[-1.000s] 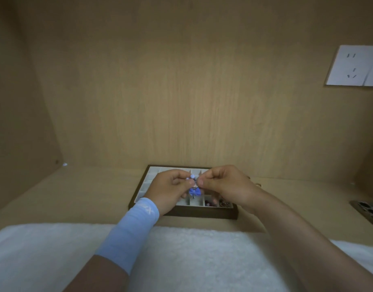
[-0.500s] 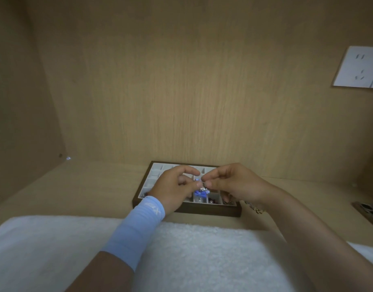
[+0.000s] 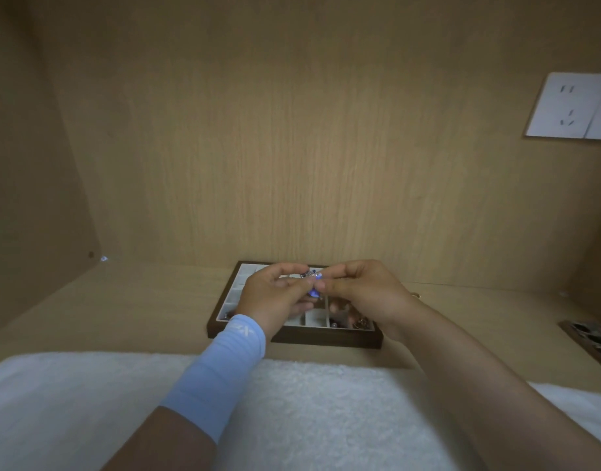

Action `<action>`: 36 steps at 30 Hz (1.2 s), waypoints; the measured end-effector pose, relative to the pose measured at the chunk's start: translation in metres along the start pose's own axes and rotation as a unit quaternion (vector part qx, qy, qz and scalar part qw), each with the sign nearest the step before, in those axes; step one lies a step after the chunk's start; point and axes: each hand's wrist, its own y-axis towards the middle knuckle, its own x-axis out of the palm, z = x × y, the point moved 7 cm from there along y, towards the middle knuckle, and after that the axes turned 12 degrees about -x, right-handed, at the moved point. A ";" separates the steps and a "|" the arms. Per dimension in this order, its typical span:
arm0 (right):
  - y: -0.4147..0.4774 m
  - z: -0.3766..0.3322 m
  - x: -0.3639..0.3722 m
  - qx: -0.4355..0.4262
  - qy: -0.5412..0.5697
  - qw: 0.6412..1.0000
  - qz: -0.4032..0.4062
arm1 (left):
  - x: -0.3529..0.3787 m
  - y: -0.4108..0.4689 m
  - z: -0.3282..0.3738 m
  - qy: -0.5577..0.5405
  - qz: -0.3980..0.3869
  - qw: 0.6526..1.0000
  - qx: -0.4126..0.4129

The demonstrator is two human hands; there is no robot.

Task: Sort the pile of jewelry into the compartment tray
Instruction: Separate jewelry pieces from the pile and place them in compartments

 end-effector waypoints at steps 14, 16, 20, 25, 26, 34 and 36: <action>0.003 -0.021 -0.005 -0.097 -0.127 0.987 -0.030 | 0.005 -0.009 0.015 0.304 -0.007 0.947 0.101; 0.003 -0.026 -0.005 -0.101 -0.105 0.989 -0.020 | 0.006 -0.009 0.013 0.248 -0.025 0.964 0.090; 0.000 -0.025 -0.008 -0.068 0.004 0.998 -0.002 | 0.002 -0.007 0.015 0.194 -0.010 0.979 0.064; 0.001 -0.021 -0.012 -0.058 0.008 0.998 0.005 | 0.009 -0.008 0.011 0.172 -0.041 0.983 0.043; 0.002 -0.020 -0.011 -0.060 -0.009 0.998 0.001 | 0.008 -0.007 0.009 0.171 -0.035 0.984 0.040; 0.002 -0.003 -0.006 -0.030 -0.111 0.993 -0.014 | -0.004 0.003 -0.001 0.339 0.048 0.939 0.023; 0.004 0.001 -0.005 -0.042 -0.168 0.985 -0.013 | -0.003 0.004 -0.002 0.390 0.064 0.918 0.033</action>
